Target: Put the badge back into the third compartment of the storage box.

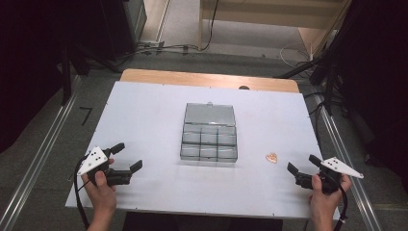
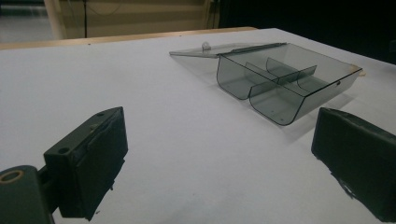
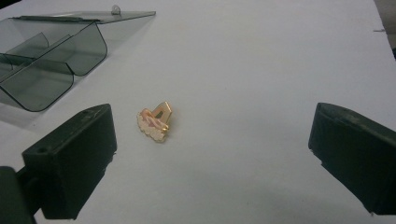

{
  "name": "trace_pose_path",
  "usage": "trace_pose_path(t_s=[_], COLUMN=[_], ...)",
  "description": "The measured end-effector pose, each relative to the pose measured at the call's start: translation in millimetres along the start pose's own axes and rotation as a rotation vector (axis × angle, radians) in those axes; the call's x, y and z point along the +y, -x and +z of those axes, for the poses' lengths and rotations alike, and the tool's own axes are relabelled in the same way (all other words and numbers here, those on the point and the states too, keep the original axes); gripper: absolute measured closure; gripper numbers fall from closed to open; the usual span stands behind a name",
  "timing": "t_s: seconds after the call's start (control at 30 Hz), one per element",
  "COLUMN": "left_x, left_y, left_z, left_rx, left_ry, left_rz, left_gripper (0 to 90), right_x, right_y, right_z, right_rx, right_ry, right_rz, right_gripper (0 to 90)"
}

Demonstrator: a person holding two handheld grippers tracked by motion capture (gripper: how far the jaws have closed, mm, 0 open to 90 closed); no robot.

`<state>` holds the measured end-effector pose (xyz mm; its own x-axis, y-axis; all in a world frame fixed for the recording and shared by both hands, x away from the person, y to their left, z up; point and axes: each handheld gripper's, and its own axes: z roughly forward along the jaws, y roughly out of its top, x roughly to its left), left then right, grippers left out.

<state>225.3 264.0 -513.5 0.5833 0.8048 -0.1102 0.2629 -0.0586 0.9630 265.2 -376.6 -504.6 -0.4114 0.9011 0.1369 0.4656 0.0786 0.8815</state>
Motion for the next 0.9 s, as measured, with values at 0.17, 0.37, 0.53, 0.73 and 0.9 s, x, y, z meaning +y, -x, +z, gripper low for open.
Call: trace_pose_path(t_s=[0.17,0.37,0.53,0.73,0.9], left_x=[-0.1,0.1,0.3,0.4,0.4], left_y=[0.0,0.2,0.5,0.7,1.1], left_z=[0.0,0.9,1.8,2.3,3.2], left_rx=[-0.003,-0.004,-0.005,-0.005,-0.004], left_ry=[0.000,-0.007,-0.014,-0.017,-0.020], left_rz=[0.000,0.003,0.006,0.006,0.008], left_gripper=[4.2,4.3,4.3,4.3,4.3], right_x=[2.1,6.2,10.1,15.1,16.7], right_y=[1.0,-1.3,-6.4,-18.1,-22.2], right_z=[2.4,11.3,23.6,41.3,48.1], right_rx=[-0.002,0.014,0.036,0.040,0.023], right_ry=[-0.022,-0.048,-0.084,-0.145,-0.161], right_rz=[0.020,0.043,0.064,0.041,0.041], right_gripper=[0.0,1.7,2.9,6.5,19.9])
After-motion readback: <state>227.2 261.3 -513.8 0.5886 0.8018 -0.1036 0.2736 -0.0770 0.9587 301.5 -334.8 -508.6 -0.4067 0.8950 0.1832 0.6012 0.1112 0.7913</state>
